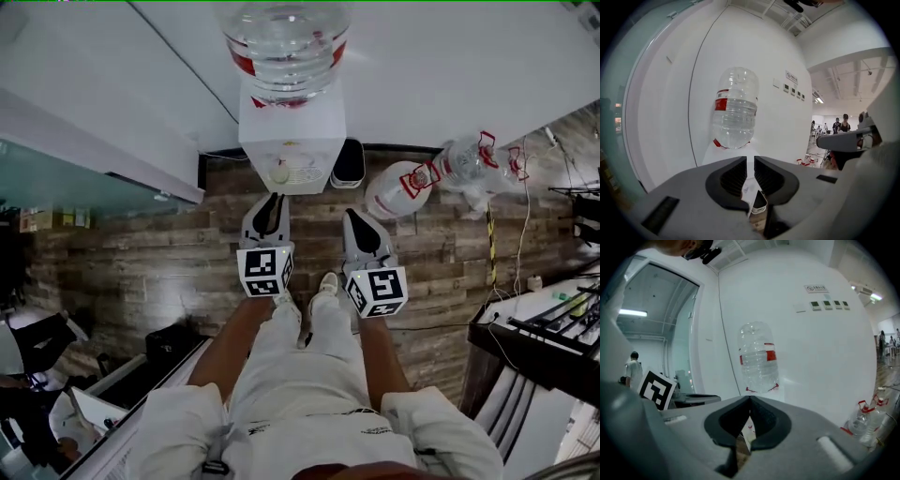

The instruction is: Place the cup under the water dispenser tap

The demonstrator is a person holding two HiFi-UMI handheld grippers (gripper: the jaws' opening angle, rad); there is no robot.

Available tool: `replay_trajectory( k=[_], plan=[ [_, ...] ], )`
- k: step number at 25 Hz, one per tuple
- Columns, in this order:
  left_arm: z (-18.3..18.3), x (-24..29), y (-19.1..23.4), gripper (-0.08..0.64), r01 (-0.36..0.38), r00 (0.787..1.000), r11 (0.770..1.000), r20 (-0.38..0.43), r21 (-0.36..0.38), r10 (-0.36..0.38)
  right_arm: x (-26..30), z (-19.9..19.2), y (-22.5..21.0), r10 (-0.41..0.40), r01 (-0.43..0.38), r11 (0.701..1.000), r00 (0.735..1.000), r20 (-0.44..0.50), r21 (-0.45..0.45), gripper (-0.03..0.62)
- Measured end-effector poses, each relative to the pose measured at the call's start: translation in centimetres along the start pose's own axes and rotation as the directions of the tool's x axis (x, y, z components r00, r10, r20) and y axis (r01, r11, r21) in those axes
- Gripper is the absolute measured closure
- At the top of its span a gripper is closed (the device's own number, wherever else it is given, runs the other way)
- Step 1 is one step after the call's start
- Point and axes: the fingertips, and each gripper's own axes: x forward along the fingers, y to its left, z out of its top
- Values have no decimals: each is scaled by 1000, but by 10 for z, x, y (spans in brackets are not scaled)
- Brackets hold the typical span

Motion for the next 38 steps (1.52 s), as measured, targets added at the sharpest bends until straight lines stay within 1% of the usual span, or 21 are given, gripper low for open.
replay_trajectory(
  k=[4, 10, 13, 17, 19, 21, 24, 31, 38],
  plan=[
    [23, -23, -10, 561, 16, 1000, 1000, 9, -3, -16, -17, 23, 5, -8, 8, 1000, 1000, 18, 14, 594],
    [56, -61, -23, 563, 25, 999, 1000, 35, 5, -25, -32, 54, 24, 30, -29, 999, 999, 38, -29, 594],
    [69, -79, -31, 563, 27, 999, 1000, 43, 14, -27, -38, 67, 34, 40, -39, 999, 998, 42, -29, 594],
    [83, -99, -38, 563, 31, 998, 999, 51, 18, -32, -43, 80, 53, 81, -81, 997, 995, 54, -5, 594],
    [88, -107, -42, 563, 32, 998, 999, 51, 22, -33, -48, 86, 61, 96, -96, 995, 994, 62, 3, 594],
    [90, -113, -46, 563, 32, 998, 999, 54, 21, -33, -51, 90, 67, 104, -104, 995, 992, 67, -11, 594],
    [89, -120, -49, 563, 31, 998, 999, 57, 19, -32, -51, 90, 72, 116, -116, 993, 991, 65, -7, 594],
    [98, -131, -57, 563, 48, 996, 999, 74, 17, -49, -55, 94, 73, 125, -124, 992, 990, 71, -19, 594],
    [105, -130, -61, 563, 58, 993, 998, 98, 26, -61, -56, 98, 73, 140, -137, 990, 987, 84, -39, 594]
  ],
)
